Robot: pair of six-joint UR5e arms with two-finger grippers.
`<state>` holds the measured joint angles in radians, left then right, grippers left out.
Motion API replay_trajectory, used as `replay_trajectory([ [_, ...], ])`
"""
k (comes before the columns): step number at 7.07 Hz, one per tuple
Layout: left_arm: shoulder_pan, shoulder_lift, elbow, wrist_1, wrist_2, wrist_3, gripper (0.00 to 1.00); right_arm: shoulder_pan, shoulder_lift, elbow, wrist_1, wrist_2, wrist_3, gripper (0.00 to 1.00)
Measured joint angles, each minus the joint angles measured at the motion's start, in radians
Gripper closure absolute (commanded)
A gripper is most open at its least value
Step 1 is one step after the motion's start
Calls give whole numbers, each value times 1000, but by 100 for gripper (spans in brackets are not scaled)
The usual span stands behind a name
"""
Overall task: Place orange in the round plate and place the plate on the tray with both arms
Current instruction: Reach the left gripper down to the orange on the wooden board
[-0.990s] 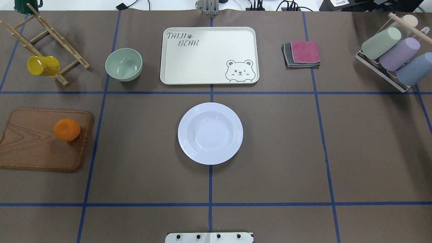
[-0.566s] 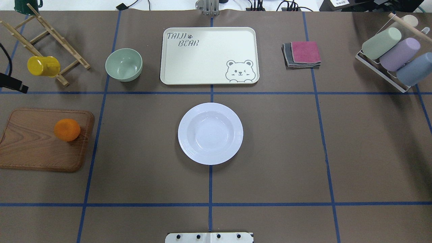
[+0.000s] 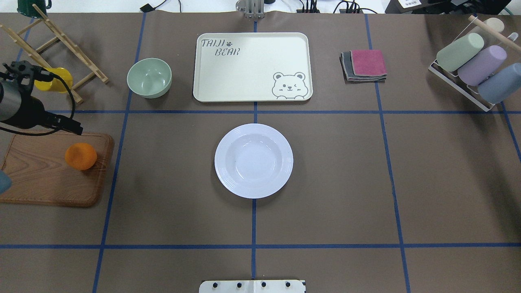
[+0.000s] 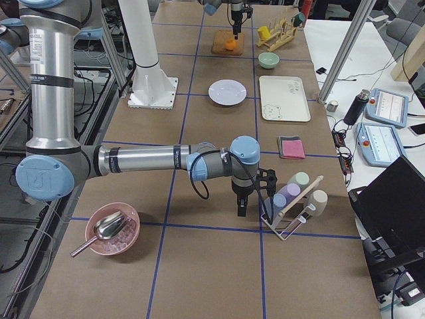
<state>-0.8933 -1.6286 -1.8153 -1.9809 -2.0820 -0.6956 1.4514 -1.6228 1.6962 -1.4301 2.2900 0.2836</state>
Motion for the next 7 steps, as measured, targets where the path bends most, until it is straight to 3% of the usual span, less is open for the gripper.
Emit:
replay_trajectory([
  [5, 112, 15, 6, -1, 82, -55, 2, 0, 0, 0, -1, 2, 0, 0],
  [6, 114, 18, 9, -1, 83, -55, 6, 0, 0, 0, -1, 3, 0, 0],
  [7, 115, 19, 12, 0, 83, -53, 30, 0, 0, 0, -1, 3, 0, 0],
])
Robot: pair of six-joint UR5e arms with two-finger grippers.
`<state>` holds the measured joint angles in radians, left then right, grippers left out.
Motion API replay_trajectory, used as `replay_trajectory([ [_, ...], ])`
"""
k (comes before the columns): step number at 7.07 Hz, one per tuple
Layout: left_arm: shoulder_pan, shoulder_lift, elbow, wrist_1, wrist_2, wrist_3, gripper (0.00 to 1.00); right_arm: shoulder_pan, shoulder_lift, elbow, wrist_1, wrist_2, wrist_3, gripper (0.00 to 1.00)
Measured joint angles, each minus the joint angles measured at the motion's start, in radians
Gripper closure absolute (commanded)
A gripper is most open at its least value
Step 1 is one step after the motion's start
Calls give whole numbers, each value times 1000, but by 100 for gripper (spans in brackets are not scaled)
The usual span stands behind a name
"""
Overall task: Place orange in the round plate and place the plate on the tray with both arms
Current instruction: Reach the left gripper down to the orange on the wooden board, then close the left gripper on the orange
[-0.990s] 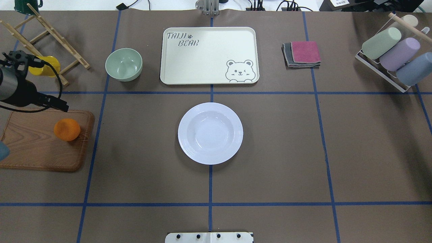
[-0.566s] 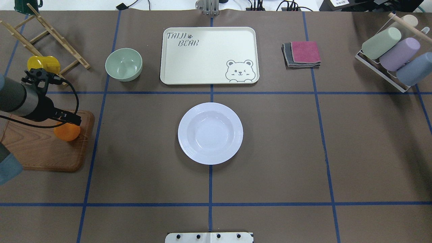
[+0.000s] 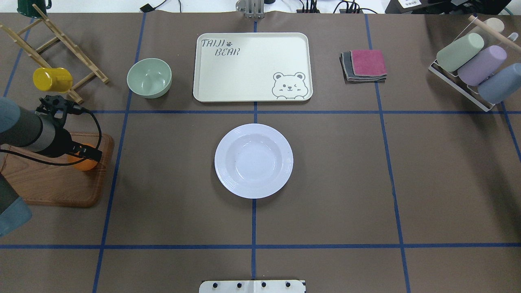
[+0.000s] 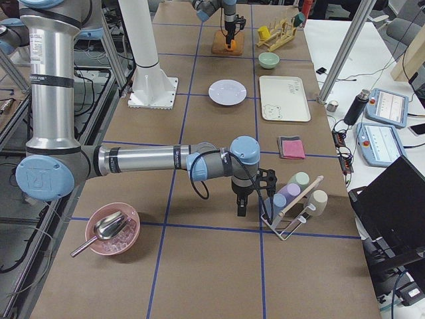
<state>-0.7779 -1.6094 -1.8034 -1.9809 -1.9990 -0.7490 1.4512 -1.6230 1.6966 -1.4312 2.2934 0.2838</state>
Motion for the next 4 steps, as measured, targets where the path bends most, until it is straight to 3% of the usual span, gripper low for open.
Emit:
replay_trajectory([
  [1, 3, 3, 1, 0, 0, 1, 85, 0, 0, 0, 0, 1, 0, 0],
  [2, 6, 6, -1, 0, 1, 1, 100, 0, 1, 0, 0, 1, 1, 0],
  [4, 8, 2, -55, 27, -19, -3, 100, 0, 2, 0, 0, 3, 1, 0],
])
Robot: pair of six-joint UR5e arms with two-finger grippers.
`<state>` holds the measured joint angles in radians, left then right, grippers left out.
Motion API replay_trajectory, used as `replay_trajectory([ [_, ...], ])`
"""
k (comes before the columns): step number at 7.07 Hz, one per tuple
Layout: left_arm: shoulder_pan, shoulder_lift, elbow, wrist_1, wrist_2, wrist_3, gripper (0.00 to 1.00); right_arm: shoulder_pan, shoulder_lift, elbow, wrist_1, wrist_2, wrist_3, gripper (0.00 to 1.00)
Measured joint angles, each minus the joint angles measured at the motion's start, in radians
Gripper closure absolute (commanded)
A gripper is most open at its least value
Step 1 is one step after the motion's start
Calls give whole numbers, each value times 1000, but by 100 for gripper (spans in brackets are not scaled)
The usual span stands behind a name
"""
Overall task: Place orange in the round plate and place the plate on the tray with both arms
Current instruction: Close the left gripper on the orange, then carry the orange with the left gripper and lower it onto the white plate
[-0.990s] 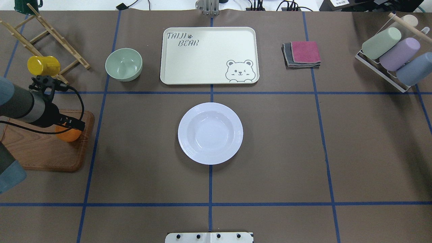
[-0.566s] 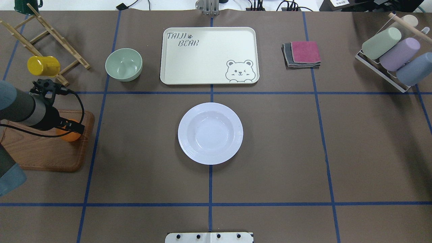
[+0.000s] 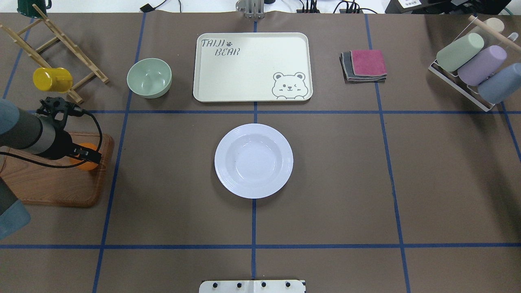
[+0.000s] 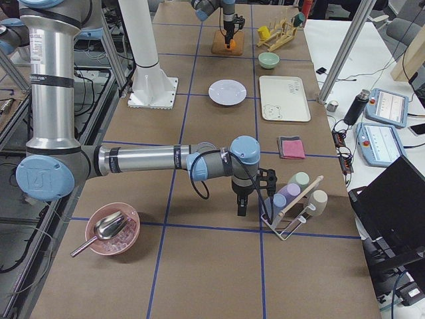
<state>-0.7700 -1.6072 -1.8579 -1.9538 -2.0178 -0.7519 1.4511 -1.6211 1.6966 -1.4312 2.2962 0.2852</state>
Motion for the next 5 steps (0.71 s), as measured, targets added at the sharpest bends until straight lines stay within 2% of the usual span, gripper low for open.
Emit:
replay_trajectory([
  [1, 0, -32, -52, 78, -28, -3, 100, 0, 1, 0, 0, 1, 1, 0],
  [2, 1, -117, -89, 205, -43, -16, 100, 0, 4, 0, 0, 2, 3, 0],
  [3, 4, -247, -89, 338, -50, -51, 100, 0, 10, 0, 0, 7, 8, 0],
  [4, 18, -388, -48, 427, -52, -111, 100, -3, 18, 1, 1, 19, 24, 0],
  [5, 51, -518, 30, 464, -40, -191, 100, -12, 28, 4, 7, 29, 57, 0],
])
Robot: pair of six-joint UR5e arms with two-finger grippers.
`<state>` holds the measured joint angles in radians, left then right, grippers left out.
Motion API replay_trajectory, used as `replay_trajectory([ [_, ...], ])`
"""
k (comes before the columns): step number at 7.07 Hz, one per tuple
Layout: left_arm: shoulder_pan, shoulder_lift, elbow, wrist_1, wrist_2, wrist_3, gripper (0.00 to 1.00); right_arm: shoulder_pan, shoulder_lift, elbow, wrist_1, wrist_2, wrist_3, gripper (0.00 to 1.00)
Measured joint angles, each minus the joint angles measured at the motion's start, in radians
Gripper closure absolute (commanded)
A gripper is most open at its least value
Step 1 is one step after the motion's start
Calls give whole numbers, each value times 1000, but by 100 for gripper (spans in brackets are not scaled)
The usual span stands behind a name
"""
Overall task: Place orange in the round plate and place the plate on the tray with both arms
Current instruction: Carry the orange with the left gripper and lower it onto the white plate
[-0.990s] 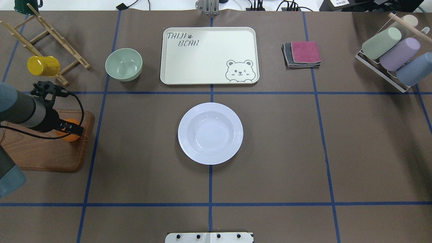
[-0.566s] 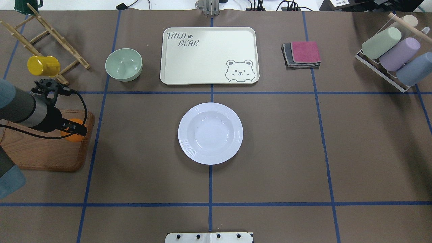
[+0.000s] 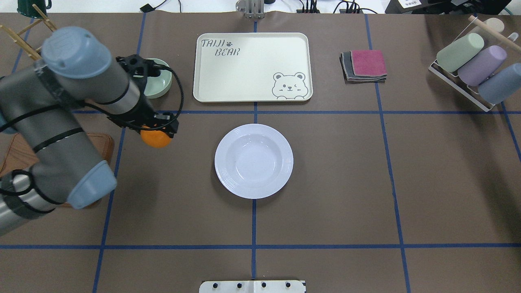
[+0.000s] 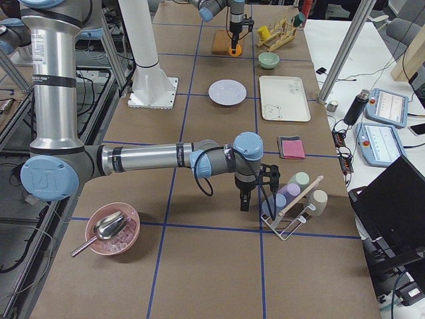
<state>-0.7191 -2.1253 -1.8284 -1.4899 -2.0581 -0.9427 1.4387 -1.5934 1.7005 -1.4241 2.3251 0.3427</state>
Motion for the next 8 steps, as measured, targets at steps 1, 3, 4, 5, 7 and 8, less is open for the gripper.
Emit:
replay_trajectory([
  [1, 46, -116, 96, 6, 35, -75, 100, -19, 8, 4, 17, 4, 40, 0],
  [3, 130, -263, 295, -86, 115, -185, 99, -69, 22, 7, 71, 5, 142, 0],
  [4, 164, -303, 382, -159, 149, -222, 35, -94, 26, 9, 98, 5, 192, 0],
  [5, 189, -326, 437, -204, 166, -241, 2, -114, 30, 12, 117, 5, 230, 0],
  [7, 213, -329, 456, -230, 173, -245, 1, -156, 43, 39, 133, 5, 316, 0],
  [8, 211, -308, 420, -227, 171, -230, 1, -180, 46, 76, 136, 6, 379, 0],
])
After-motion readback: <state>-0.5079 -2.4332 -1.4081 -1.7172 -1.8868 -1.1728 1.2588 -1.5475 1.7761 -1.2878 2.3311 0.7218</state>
